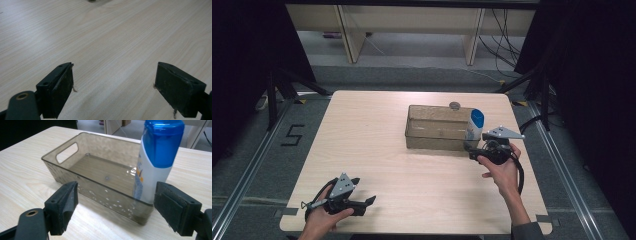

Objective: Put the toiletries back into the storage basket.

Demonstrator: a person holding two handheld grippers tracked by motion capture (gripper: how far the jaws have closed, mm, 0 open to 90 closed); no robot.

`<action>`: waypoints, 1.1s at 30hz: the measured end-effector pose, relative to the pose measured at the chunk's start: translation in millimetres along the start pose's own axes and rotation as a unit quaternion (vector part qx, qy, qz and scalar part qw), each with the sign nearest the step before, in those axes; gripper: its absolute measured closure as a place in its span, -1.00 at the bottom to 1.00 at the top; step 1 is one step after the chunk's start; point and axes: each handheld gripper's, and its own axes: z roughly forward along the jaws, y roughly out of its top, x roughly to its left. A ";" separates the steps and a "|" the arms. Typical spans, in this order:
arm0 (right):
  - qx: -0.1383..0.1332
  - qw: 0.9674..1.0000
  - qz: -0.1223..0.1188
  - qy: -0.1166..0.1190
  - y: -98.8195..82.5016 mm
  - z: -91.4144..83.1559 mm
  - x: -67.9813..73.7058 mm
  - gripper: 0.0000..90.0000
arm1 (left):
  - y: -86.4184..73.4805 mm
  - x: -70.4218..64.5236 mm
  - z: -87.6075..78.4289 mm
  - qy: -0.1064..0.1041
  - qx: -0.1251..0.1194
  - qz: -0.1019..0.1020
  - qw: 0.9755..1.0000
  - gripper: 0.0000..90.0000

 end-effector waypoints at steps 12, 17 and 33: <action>-0.007 1.000 -0.018 0.010 -3.8 -2.0 8.9 -0.54 | 0.0 -0.1 0.0 0.001 -0.001 -0.001 1.000 -0.67; -0.006 1.000 -0.024 0.012 -5.6 -3.1 9.9 -0.54 | 0.0 -0.1 0.0 0.001 0.000 0.000 1.000 -0.67; -0.005 1.000 -0.016 0.026 -14.1 -6.8 17.1 -0.54 | 0.1 0.3 0.1 -0.001 0.001 0.001 1.000 -0.67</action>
